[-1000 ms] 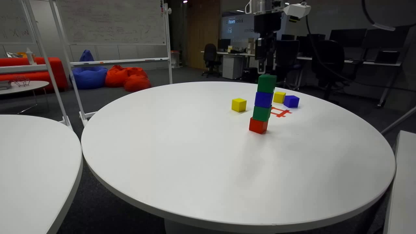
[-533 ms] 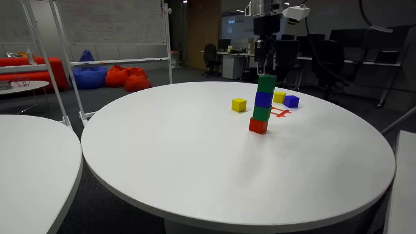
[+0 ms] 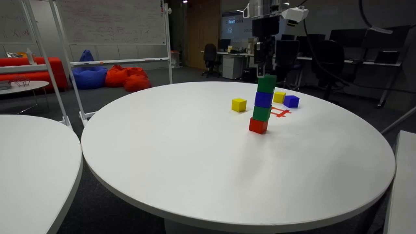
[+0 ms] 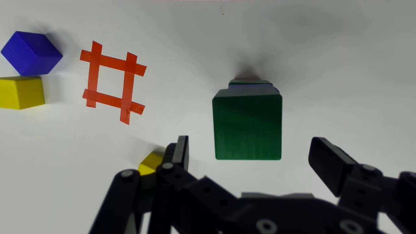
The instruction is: Unstack all the toy blocks then put the orange block in the marked zone
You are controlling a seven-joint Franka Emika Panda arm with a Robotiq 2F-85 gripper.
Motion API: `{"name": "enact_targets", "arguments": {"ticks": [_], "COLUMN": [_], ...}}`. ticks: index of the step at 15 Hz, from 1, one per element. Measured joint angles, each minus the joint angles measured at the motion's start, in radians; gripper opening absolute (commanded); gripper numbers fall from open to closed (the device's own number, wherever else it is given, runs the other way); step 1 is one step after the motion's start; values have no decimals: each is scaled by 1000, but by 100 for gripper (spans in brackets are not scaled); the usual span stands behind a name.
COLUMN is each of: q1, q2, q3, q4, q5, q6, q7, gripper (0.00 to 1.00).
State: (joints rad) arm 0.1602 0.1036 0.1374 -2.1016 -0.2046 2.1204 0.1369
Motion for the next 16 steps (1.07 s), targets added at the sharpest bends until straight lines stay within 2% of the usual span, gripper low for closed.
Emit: {"name": "enact_targets", "arguments": {"ticks": [16], "q1": [9], "q2": [17], "q3": [3], "q4": [0], "q5": [0], "q6": [0], "q7": [0], "gripper": [100]}}
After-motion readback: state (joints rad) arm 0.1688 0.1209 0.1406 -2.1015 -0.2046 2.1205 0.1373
